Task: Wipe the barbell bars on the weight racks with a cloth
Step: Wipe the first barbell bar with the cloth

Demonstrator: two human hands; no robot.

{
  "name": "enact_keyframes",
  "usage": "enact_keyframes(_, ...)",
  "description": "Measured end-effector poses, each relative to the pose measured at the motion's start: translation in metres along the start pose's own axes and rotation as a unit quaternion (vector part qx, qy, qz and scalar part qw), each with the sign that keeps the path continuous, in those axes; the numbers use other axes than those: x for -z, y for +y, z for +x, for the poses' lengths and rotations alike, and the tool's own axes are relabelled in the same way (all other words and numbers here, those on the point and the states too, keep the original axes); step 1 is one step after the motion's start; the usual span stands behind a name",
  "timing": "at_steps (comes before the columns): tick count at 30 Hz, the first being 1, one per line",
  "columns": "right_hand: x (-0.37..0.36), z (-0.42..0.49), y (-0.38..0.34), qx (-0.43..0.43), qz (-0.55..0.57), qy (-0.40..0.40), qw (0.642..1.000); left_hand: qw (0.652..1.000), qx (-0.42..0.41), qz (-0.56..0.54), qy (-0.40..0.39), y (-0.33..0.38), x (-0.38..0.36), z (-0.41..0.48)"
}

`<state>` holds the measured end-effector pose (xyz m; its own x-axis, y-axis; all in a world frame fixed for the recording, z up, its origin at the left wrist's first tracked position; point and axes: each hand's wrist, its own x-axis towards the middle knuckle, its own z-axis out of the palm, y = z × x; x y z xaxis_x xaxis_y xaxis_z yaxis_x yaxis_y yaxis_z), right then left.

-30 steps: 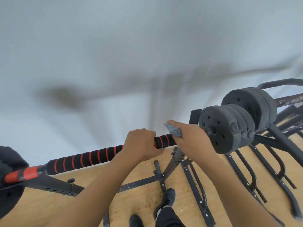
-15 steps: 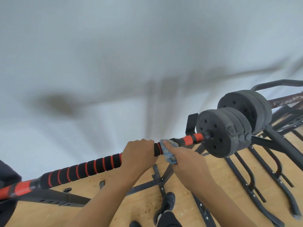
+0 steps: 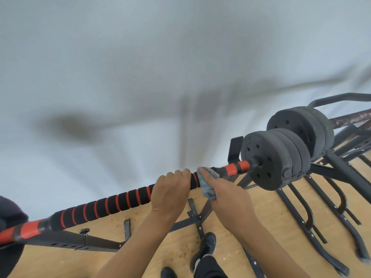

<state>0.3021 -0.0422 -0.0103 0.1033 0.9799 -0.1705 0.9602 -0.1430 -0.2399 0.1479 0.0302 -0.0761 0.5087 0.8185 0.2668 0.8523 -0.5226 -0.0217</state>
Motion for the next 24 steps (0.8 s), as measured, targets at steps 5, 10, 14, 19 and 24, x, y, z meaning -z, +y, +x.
enact_keyframes(5, -0.008, -0.026, 0.02, 0.014, 0.084, -0.015, 0.996, 1.0, -0.003, 0.006, 0.028, 0.0, -0.002, -0.001)
enact_keyframes(10, 0.014, 0.022, 0.035, 0.018, 0.096, 0.057, 0.994, 0.999, 0.006, -0.01, 0.043, 0.002, 0.0, -0.001)
enact_keyframes(14, 0.013, 0.031, 0.021, -0.022, 0.065, 0.053, 0.996, 0.999, 0.011, -0.026, 0.032, 0.001, -0.001, -0.003)
enact_keyframes(19, 0.0, 0.001, 0.044, 0.006, 0.072, 0.023, 0.997, 0.998, 0.016, -0.037, 0.039, 0.002, 0.001, -0.004)
enact_keyframes(24, 0.024, 0.016, 0.089, -0.071, -0.025, 0.091, 0.993, 0.999, 0.02, -0.018, 0.023, 0.001, -0.003, -0.003)
